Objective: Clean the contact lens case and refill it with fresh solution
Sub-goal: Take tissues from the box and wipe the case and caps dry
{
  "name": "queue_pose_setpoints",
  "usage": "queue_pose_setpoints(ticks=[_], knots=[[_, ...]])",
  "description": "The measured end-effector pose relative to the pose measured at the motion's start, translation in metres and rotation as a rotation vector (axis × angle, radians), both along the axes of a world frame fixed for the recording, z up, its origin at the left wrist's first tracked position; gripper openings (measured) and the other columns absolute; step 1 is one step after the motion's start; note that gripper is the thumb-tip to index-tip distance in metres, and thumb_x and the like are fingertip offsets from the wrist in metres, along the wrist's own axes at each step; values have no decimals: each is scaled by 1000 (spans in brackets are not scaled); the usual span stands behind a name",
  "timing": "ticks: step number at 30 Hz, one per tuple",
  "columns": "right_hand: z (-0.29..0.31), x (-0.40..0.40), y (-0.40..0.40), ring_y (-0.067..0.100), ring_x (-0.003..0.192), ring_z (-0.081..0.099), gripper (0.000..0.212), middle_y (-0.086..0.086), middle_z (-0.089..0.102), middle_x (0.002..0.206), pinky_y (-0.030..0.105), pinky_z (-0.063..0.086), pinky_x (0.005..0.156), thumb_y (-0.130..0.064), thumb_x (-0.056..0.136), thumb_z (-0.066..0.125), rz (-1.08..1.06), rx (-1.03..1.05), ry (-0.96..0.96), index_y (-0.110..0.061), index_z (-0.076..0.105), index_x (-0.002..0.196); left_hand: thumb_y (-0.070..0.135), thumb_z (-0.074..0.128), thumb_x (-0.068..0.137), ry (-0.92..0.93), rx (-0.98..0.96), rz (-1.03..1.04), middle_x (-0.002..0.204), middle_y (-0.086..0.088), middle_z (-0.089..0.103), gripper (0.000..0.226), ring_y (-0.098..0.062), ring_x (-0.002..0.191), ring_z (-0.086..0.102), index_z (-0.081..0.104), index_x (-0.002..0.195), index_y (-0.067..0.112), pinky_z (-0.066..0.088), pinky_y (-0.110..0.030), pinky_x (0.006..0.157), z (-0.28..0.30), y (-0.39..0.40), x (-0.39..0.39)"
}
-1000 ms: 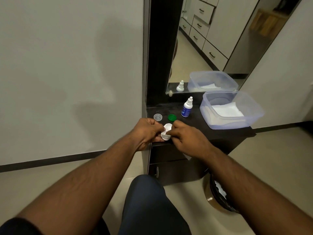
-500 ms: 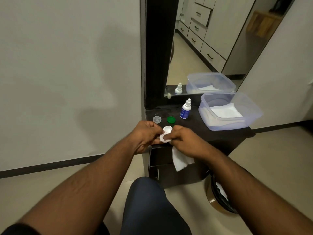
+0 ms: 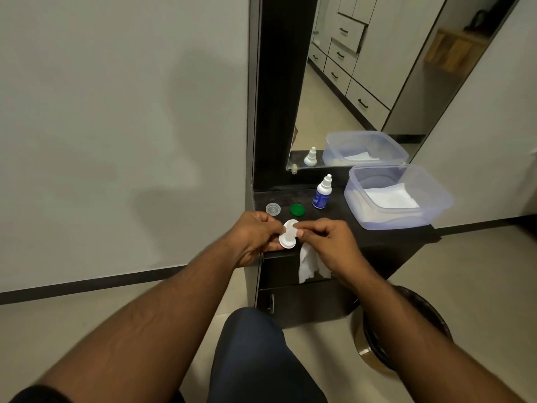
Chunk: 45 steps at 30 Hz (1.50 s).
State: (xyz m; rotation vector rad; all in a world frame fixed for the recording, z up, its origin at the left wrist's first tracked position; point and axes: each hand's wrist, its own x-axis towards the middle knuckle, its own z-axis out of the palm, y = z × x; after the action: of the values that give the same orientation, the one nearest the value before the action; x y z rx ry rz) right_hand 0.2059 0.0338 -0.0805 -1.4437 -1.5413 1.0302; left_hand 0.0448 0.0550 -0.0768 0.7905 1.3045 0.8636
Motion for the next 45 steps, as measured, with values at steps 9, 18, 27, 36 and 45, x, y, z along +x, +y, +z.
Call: queue_pose_setpoints(ticks=[9, 18, 27, 36, 45], knots=[[8, 7, 14, 23, 80, 60, 21, 7, 64, 89, 30, 48, 66, -7, 77, 71, 482, 653, -804, -11, 72, 98, -3, 64, 84, -1, 2, -25, 76, -15, 68, 8, -19, 62, 71, 60, 79, 1, 61, -31, 59, 0, 1, -1], [36, 2, 14, 22, 110, 48, 34, 2, 58, 119, 35, 39, 88, -24, 87, 63, 744, 703, -1298, -22, 59, 121, 0, 65, 84, 56, 22, -42, 80, -15, 68, 3, -20, 65, 72, 63, 84, 0, 59, -28, 58, 3, -1, -2], [-10, -25, -18, 29, 83, 52, 15, 13, 61, 88, 37, 42, 70, -10, 84, 58, 132, 450, -855, -8, 71, 91, -8, 64, 80, 106, 116, 54, 65, -15, 60, 19, -18, 54, 63, 56, 67, 2, 60, -32, 57, -6, -3, 7], [-2, -34, -34, 15, 72, 63, 12, 6, 70, 84, 27, 51, 67, -1, 87, 61, -438, -248, 808, -10, 68, 87, -5, 66, 81, 53, 91, 48, 69, -13, 62, 12, -14, 52, 64, 57, 76, 1, 55, -23, 47, -6, -3, 5], [-4, -10, -15, 9, 81, 58, 15, 0, 60, 88, 2, 38, 74, -4, 82, 69, 67, 328, -382, -9, 75, 94, -3, 65, 83, 6, 50, -26, 79, -18, 66, 5, -19, 63, 69, 61, 83, -2, 60, -28, 58, -4, -2, -1]])
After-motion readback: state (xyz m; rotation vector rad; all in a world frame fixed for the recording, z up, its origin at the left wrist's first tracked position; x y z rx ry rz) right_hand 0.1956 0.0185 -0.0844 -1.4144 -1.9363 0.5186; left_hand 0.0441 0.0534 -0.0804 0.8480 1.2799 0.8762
